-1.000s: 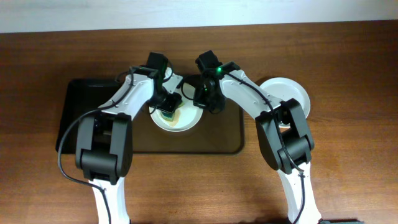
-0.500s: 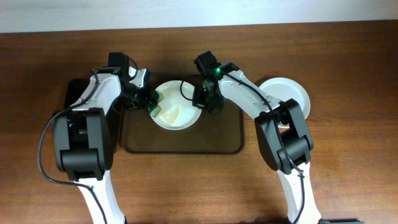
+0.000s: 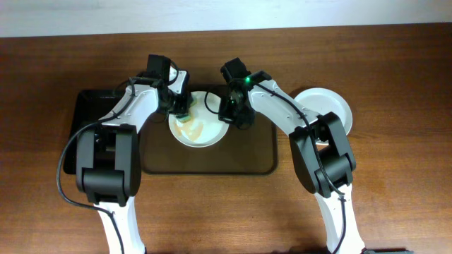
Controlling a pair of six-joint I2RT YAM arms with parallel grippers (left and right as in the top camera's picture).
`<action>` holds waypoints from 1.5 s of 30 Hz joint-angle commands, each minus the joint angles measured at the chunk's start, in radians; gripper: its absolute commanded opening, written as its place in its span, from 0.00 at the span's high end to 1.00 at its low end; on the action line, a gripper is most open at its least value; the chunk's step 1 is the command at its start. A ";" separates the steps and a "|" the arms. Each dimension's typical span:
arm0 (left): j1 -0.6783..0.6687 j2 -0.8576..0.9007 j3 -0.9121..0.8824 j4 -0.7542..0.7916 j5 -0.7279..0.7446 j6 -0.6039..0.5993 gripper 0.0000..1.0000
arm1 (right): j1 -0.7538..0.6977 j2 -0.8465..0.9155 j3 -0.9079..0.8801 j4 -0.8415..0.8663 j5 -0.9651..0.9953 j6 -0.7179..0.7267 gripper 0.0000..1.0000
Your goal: Clean dirty plates on tray and stack at the side
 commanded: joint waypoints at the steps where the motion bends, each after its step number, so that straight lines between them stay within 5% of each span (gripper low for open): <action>1: 0.009 0.013 -0.002 -0.062 -0.260 -0.067 0.99 | 0.005 0.052 -0.013 -0.005 0.049 0.008 0.96; 7: 0.009 0.013 -0.002 -0.282 0.256 0.098 0.99 | 0.005 0.052 -0.013 -0.004 0.049 0.009 0.96; 10: 0.009 0.013 -0.002 -0.266 0.430 0.143 0.99 | 0.005 0.052 -0.013 -0.003 0.048 0.009 0.96; 13: 0.009 0.013 -0.002 -0.111 0.343 0.084 0.99 | 0.005 0.052 -0.013 -0.005 0.049 0.008 0.96; 16: 0.009 0.013 -0.002 0.034 0.071 -0.041 0.99 | 0.005 0.052 -0.013 -0.005 0.049 0.008 0.96; 21: 0.009 0.013 -0.002 -0.023 -0.211 -0.075 1.00 | 0.005 0.052 -0.013 -0.005 0.050 0.008 0.96; 22: 0.009 0.013 -0.002 -0.090 -0.180 -0.073 0.99 | 0.005 0.052 -0.013 -0.005 0.049 0.008 0.96; 27: 0.037 0.013 0.000 -0.337 0.541 0.095 0.99 | 0.000 0.052 -0.012 -0.004 -0.043 -0.072 0.96; 30: 0.095 0.013 0.023 -0.357 0.655 0.095 0.99 | -0.012 0.050 -0.012 -0.016 -0.122 -0.127 0.96; 36: 0.243 0.013 0.155 -0.365 0.660 0.093 1.00 | -0.054 -0.076 -0.010 -0.111 -0.058 -0.210 0.96; 45: 0.238 0.013 0.191 -0.410 0.422 0.093 1.00 | 0.015 -0.381 -0.010 -0.263 0.508 -0.211 0.96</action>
